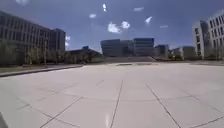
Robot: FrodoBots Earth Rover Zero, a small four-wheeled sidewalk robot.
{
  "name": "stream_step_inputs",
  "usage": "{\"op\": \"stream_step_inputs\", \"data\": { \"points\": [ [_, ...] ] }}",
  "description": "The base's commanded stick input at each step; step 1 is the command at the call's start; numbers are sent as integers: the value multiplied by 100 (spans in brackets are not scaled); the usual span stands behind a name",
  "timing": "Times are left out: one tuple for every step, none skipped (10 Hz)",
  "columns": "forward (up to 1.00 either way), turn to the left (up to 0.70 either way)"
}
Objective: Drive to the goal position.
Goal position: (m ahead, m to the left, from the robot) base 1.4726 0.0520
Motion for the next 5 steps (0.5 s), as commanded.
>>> {"op": "stream_step_inputs", "data": {
  "points": [
    [50,0],
    [50,0],
    [50,0],
    [50,0],
    [50,0]
  ]
}}
